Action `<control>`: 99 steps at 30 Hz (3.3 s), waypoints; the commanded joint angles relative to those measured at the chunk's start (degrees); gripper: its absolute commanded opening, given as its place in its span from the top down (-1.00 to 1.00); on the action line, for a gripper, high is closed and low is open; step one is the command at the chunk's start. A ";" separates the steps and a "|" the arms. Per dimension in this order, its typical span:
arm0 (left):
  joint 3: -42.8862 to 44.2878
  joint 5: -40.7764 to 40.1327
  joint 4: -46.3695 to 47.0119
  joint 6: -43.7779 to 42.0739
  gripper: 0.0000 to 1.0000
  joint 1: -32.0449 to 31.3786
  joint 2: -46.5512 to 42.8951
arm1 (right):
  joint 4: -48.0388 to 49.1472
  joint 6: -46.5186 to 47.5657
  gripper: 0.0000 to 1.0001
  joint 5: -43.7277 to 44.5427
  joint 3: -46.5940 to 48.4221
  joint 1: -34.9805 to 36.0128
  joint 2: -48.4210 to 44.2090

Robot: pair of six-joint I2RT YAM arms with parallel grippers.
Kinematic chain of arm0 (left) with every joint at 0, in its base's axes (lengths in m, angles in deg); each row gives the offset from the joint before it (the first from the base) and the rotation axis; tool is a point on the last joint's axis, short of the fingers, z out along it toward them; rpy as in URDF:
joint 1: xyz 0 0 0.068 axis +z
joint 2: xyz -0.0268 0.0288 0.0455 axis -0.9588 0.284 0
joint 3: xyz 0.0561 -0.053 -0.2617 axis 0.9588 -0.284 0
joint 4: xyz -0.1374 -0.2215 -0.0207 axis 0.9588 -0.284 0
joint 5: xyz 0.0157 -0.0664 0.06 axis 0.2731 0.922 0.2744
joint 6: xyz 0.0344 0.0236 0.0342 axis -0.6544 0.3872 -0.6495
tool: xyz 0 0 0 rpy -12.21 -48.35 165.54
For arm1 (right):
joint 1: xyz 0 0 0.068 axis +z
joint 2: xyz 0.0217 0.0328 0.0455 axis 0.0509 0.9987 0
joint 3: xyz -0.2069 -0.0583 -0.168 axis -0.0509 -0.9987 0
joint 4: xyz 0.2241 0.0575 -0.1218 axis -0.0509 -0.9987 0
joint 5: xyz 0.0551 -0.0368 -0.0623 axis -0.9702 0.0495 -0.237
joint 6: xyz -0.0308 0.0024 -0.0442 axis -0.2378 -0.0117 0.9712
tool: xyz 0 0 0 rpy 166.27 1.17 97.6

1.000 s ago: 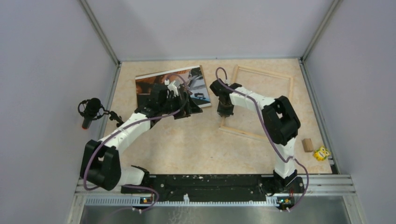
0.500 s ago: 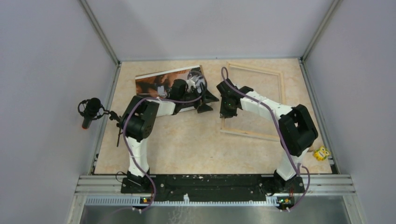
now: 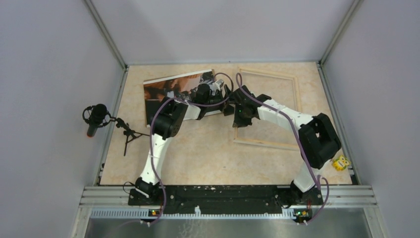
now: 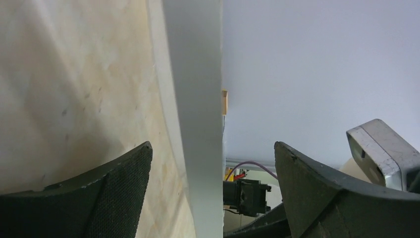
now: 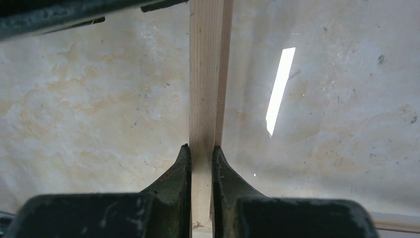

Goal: Put the photo into the frame

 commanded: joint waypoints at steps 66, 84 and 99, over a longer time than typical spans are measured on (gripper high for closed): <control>3.96 -0.10 44.25 27.40 0.24 1.89 11.43 | 10.05 21.70 -0.39 -28.18 4.98 -54.65 8.03; 3.95 -0.48 44.19 27.64 0.27 1.89 11.87 | 12.86 20.72 -0.14 -30.89 1.89 -53.27 10.19; 4.11 -0.85 43.90 27.75 0.28 1.80 12.05 | 12.52 20.72 -0.01 -30.91 1.49 -51.51 10.50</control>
